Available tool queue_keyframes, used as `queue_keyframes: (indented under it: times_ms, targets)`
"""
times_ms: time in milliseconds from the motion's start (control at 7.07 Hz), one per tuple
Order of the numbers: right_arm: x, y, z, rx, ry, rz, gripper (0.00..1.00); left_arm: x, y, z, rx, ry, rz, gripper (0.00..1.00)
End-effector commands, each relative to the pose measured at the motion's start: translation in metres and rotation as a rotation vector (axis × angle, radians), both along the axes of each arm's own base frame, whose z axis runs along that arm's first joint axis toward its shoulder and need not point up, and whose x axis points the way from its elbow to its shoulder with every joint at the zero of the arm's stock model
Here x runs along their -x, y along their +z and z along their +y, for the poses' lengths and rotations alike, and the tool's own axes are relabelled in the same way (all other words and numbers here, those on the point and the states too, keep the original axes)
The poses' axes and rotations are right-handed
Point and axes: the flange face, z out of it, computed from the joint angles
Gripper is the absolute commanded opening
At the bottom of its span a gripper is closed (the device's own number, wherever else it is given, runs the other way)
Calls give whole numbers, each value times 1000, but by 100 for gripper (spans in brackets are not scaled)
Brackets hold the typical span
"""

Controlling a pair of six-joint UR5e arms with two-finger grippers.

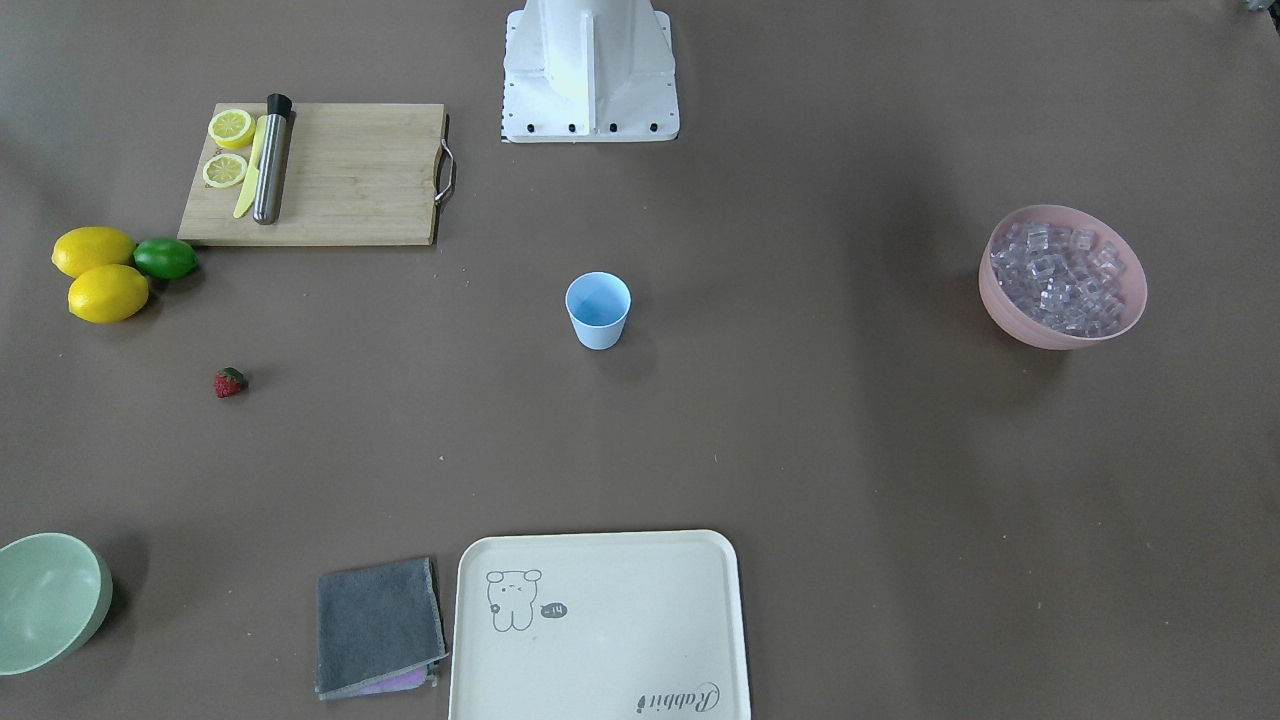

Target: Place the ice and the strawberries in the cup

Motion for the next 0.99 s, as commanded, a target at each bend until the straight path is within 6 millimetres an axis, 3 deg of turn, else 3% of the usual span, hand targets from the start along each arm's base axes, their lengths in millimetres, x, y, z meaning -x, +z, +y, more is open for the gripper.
queue_keyframes:
  times_ms: [0, 283, 849]
  targets:
    - [0, -1, -1, -4, -2, 0, 100, -5, 1, 2, -12, 17, 0, 98]
    - [0, -3, -2, -15, -10, 3, 100, -5, 5, 6, -47, 18, 1, 98]
    - [0, -3, -1, -15, -7, -2, 100, -2, 35, 34, -28, 31, -4, 98]
